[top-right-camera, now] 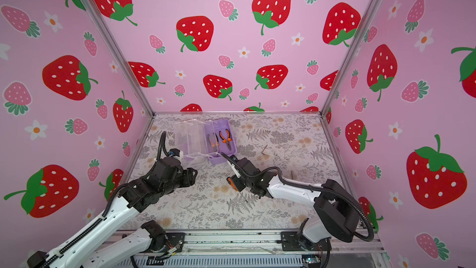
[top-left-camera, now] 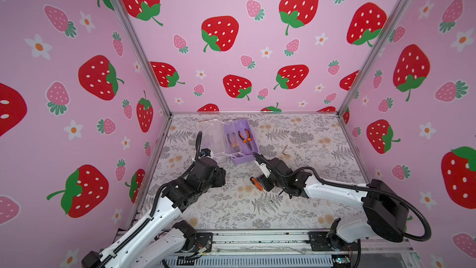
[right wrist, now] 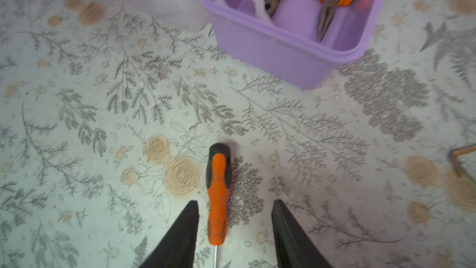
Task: Pack the tool kit
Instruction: 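Move the right gripper to the orange-handled screwdriver and grasp it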
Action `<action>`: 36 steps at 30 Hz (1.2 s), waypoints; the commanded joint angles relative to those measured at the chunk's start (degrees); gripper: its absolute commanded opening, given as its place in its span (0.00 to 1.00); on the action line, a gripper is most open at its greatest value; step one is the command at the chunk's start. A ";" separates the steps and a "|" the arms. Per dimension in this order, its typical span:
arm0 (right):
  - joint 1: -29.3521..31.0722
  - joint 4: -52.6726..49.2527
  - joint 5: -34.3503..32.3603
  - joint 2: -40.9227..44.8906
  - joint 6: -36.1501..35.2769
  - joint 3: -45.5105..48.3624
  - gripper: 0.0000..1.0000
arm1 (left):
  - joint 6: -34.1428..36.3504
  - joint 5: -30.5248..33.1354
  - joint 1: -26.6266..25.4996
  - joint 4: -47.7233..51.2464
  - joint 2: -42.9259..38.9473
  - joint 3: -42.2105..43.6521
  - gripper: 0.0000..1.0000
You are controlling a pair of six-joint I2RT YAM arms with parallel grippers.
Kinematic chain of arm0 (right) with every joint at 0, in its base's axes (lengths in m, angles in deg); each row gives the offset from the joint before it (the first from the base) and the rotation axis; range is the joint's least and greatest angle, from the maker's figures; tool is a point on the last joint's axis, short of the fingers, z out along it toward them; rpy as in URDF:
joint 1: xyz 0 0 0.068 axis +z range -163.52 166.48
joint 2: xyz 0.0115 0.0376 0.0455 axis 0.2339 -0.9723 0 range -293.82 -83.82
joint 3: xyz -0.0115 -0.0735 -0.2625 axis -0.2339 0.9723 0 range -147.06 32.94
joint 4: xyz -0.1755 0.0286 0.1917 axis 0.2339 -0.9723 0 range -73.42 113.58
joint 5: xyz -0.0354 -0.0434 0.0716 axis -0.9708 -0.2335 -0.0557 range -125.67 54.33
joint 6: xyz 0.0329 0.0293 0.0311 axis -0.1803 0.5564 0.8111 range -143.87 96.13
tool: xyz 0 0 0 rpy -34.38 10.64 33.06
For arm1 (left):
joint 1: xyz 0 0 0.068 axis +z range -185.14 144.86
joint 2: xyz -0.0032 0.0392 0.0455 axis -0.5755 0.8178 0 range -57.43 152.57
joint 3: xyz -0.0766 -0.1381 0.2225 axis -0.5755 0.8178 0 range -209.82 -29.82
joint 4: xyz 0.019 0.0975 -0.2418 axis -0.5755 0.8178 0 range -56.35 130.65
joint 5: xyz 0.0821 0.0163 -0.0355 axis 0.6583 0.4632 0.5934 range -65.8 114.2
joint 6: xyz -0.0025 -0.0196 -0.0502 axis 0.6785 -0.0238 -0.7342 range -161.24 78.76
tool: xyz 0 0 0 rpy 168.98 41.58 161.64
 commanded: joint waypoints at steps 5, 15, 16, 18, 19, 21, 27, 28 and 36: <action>5.18 5.71 -2.27 -7.60 2.98 2.02 0.51 | -3.55 -2.20 -0.06 -1.91 -0.37 1.46 0.66; 5.23 7.35 -7.93 -11.41 5.91 1.20 0.60 | -4.18 -1.98 -0.06 -1.55 -0.88 2.69 0.68; 5.14 7.04 -8.03 -12.25 5.72 0.79 0.60 | -4.10 -2.05 -0.11 -1.78 -0.63 2.72 0.68; 5.12 7.04 -8.58 -13.62 5.74 0.25 0.60 | -4.02 -2.22 -0.04 -2.06 -0.06 2.77 0.68; 5.08 7.11 -9.03 -14.16 5.93 0.02 0.59 | -4.06 -2.39 -0.06 -2.27 0.21 2.77 0.68; 4.70 7.32 -10.04 -14.70 6.82 -0.44 0.53 | -3.93 -2.65 -0.06 -2.68 0.51 3.01 0.68; 3.28 6.85 -7.19 -15.08 8.78 -3.06 0.11 | -3.74 -1.54 -0.08 -2.15 -0.38 2.82 0.68; 3.18 6.51 -6.43 -14.72 8.90 -3.58 0.10 | -3.67 -0.72 -0.06 -1.73 -0.96 2.79 0.68; 0.14 -2.27 4.60 -8.75 11.06 -13.01 0.00 | -3.57 8.46 0.21 2.30 -8.17 2.51 0.72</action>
